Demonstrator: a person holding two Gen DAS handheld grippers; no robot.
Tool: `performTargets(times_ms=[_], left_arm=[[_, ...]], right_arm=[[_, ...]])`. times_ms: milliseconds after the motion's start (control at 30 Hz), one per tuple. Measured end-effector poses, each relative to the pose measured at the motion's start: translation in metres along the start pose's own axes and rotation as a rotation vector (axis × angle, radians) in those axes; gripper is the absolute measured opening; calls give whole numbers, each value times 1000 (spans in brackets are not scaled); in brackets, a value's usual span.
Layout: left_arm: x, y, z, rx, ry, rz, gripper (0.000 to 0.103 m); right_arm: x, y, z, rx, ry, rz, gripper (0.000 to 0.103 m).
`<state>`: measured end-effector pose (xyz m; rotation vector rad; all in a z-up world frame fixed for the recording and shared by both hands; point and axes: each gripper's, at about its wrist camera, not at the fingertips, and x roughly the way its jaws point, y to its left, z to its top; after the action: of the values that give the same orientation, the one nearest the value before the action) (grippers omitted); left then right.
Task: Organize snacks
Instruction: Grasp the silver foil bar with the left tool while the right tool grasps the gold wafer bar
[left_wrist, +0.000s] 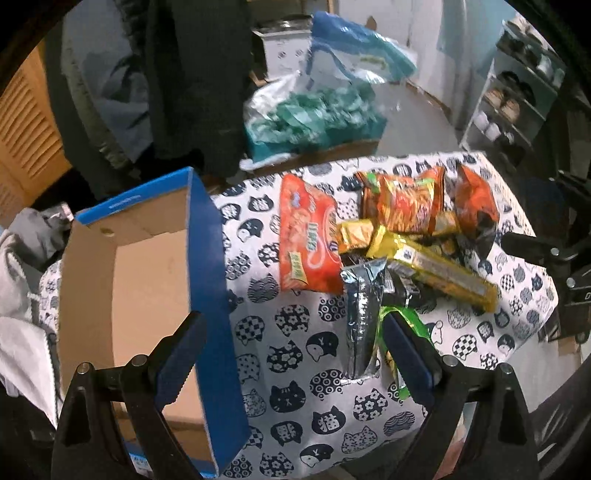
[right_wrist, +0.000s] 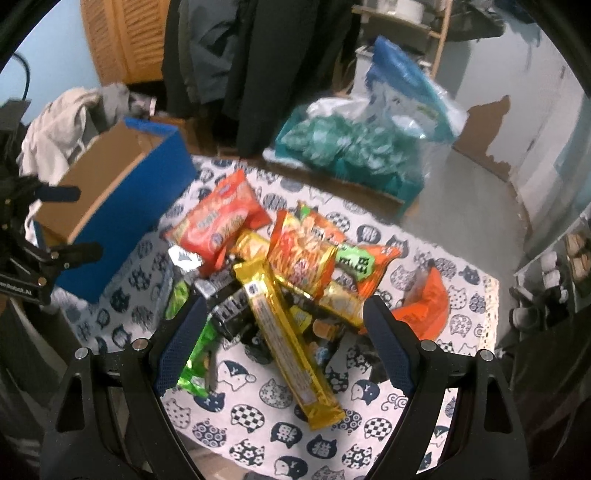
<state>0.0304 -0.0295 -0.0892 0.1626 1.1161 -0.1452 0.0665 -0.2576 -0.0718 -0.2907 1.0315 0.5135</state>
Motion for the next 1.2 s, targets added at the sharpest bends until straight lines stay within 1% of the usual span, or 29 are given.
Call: performTargets(times_ms=[133,267,300,433,533,600,700,800,1000,1100,1133,1167,1200], left_arm=[[14,-7,0,25,27,-16,96],[33,-16,-5,46,79,-25,96],[39,-19,-6,48,99,-27,96],[52,-21,-10,28,138,-48,96],[59,-24,-11,18,147,-61,96],[63,-28,-10,27,155,-52,96],[71,-33,-9,39,164,-47,96],[80,-35,-9,42,175,-43,96],[101,-38,-9,24,219,-52,96],[108,-41,-10,28,229,-55,96],[111,-43,-10,34,232,-49,95],[114,-44,-10,38,232,-49,90],[117,-45,-10,40,238,-52,87]], right_arm=[[18,3,-2,-42,34,14,85],[35,1,-6,-57,78,23,85],[39,0,-7,-63,87,25,85],[54,-1,-12,-93,132,23,85],[63,-3,-15,-104,154,33,85],[72,-4,-17,-104,175,45,85],[83,-7,-20,-111,202,39,84],[95,-10,-23,-110,226,50,81],[117,-7,-30,-128,266,58,79],[127,-6,-32,-130,284,59,73],[129,-6,-32,-132,287,60,69],[131,-5,-32,-133,285,57,68],[133,-5,-32,-131,283,61,67]])
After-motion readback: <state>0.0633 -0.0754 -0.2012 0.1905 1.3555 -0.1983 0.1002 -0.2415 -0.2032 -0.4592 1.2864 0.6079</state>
